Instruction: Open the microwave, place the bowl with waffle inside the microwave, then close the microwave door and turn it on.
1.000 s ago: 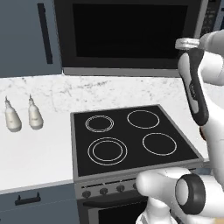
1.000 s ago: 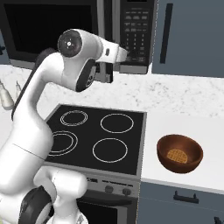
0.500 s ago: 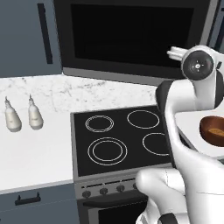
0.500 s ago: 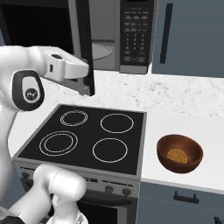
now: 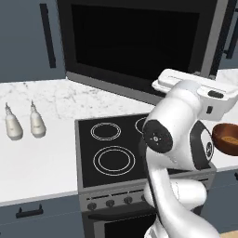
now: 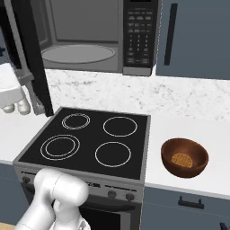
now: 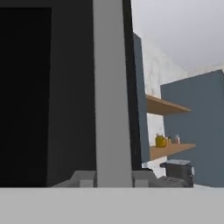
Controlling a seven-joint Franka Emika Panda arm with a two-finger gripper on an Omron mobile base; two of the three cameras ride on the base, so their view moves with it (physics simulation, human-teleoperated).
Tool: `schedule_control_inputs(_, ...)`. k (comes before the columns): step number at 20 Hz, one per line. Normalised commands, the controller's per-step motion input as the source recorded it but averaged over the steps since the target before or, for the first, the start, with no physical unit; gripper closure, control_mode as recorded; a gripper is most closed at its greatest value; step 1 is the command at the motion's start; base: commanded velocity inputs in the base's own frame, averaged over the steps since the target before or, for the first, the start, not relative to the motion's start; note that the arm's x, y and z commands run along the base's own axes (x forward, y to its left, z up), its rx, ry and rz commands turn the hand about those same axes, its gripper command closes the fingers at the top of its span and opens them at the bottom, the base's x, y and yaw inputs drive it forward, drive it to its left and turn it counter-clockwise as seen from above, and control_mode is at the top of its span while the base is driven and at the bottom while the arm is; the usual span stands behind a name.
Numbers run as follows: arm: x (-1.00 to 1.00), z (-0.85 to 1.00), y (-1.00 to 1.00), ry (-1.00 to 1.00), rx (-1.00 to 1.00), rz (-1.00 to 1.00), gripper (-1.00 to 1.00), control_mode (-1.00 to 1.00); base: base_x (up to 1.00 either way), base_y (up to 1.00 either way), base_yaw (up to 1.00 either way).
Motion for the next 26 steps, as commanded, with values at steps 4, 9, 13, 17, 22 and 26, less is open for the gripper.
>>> schedule_control_inputs(4,-0.8,-0.02,1.0,-0.05,-0.23,-0.18,1.0,-1.0,0.0,0.0,0.0)
schedule_control_inputs(9,-0.04,-0.17,0.9,0.16,-0.15,-0.29,-1.0,-1.0,0.0,0.0,0.0)
schedule_control_inputs(13,0.06,-0.27,0.07,0.22,-0.01,-0.25,-1.0,-1.0,0.0,0.0,0.0)
schedule_control_inputs(17,0.05,-0.24,-0.02,0.07,0.0,-0.16,-1.0,-1.0,0.0,0.0,0.0)
schedule_control_inputs(22,-0.32,0.11,-0.03,-0.18,0.0,-0.13,-1.0,-1.0,0.0,0.0,0.0)
schedule_control_inputs(26,-0.67,0.21,-0.03,-0.17,0.0,-0.03,-1.0,-1.0,0.0,0.0,0.0)
